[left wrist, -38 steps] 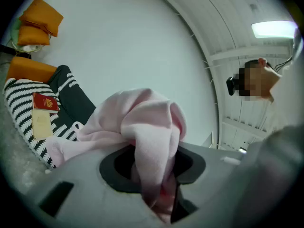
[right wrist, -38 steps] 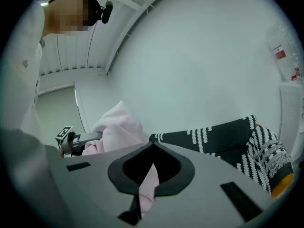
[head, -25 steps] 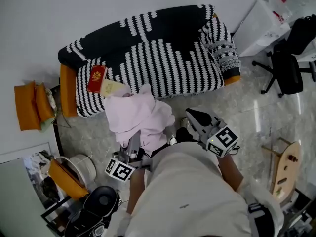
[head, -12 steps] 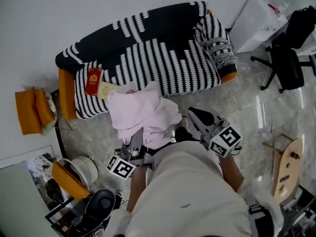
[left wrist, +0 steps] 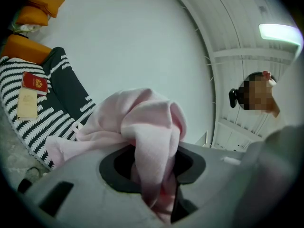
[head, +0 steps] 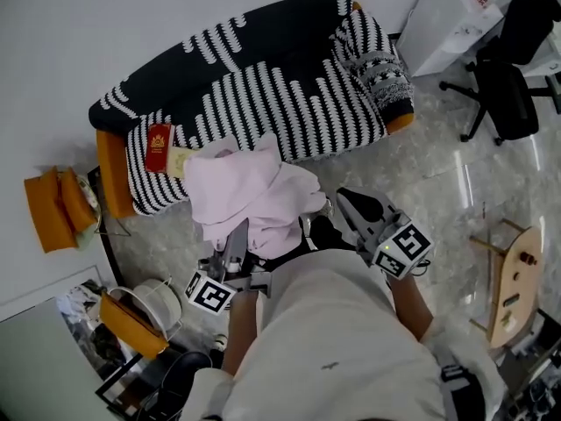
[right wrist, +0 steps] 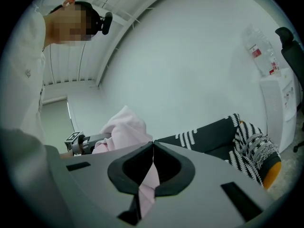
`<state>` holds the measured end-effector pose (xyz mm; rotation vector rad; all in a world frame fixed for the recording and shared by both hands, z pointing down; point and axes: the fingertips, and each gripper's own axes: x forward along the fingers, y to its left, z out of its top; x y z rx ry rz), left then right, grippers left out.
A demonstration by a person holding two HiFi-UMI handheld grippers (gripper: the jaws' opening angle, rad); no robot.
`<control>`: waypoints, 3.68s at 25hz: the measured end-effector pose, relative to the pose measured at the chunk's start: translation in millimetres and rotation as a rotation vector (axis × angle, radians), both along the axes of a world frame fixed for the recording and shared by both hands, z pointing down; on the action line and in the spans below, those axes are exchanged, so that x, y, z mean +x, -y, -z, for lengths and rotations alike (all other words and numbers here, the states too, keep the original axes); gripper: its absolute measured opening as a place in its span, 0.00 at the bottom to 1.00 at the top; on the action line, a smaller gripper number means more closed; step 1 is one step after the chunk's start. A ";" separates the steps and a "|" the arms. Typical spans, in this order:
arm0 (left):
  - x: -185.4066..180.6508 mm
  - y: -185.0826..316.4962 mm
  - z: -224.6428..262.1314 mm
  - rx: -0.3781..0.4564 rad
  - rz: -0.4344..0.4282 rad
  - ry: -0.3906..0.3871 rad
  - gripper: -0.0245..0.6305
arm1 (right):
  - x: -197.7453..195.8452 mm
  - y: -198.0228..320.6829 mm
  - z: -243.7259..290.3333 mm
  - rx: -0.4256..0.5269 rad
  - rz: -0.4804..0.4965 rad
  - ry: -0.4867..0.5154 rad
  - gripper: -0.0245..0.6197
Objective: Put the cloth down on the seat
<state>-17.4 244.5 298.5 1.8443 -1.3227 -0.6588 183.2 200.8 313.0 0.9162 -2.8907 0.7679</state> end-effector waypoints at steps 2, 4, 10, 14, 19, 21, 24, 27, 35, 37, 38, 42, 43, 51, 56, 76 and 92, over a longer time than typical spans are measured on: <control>-3.9 8.5 -1.3 -0.002 -0.003 0.004 0.26 | 1.0 2.0 -0.4 0.000 -0.009 -0.002 0.05; -9.4 17.7 -2.2 0.000 -0.003 0.002 0.26 | 3.0 5.0 -1.3 -0.001 -0.022 -0.006 0.05; -27.9 52.6 -3.5 0.005 0.004 0.001 0.26 | 5.9 27.0 0.8 0.007 -0.072 -0.021 0.05; -41.7 79.5 -0.5 0.016 0.008 -0.006 0.26 | -1.4 50.8 9.4 0.024 -0.089 -0.030 0.05; -66.8 116.9 1.9 0.027 -0.008 -0.026 0.26 | -26.6 85.5 18.2 0.038 -0.105 -0.033 0.05; -78.9 132.6 1.9 0.027 -0.017 -0.017 0.26 | -40.2 100.2 19.9 0.040 -0.108 -0.036 0.05; -92.2 156.8 2.6 0.040 -0.033 -0.026 0.26 | -58.9 120.8 21.8 0.045 -0.109 -0.039 0.05; -107.8 178.0 1.2 0.044 -0.046 -0.035 0.26 | -78.7 136.9 24.9 0.049 -0.110 -0.039 0.05; -148.1 231.4 -12.1 0.049 -0.094 -0.012 0.26 | -122.0 170.3 25.1 0.045 -0.133 -0.060 0.05; -153.8 241.9 -18.3 0.047 -0.108 0.001 0.26 | -127.9 175.3 23.5 0.039 -0.144 -0.067 0.05; -155.8 246.5 -21.1 0.045 -0.113 0.010 0.26 | -130.1 177.6 23.1 0.036 -0.149 -0.070 0.05; -163.1 265.7 -31.4 0.041 -0.132 0.031 0.26 | -140.7 188.5 21.8 0.028 -0.168 -0.082 0.05; -165.0 269.9 -34.8 0.038 -0.135 0.035 0.26 | -143.6 190.5 21.1 0.024 -0.171 -0.086 0.05; -182.2 297.5 -60.8 0.022 -0.142 0.040 0.26 | -163.5 195.6 7.6 -0.033 -0.161 -0.125 0.05; -182.9 314.2 -87.8 0.030 -0.151 0.075 0.26 | -167.4 198.9 -0.8 -0.062 -0.147 -0.142 0.05; -152.8 337.4 -232.0 -0.199 -0.156 0.097 0.26 | -166.5 211.0 -53.7 -0.212 -0.062 -0.174 0.05; -157.3 350.1 -358.0 -0.411 -0.176 0.079 0.26 | -172.9 225.2 -98.8 -0.336 -0.091 -0.188 0.05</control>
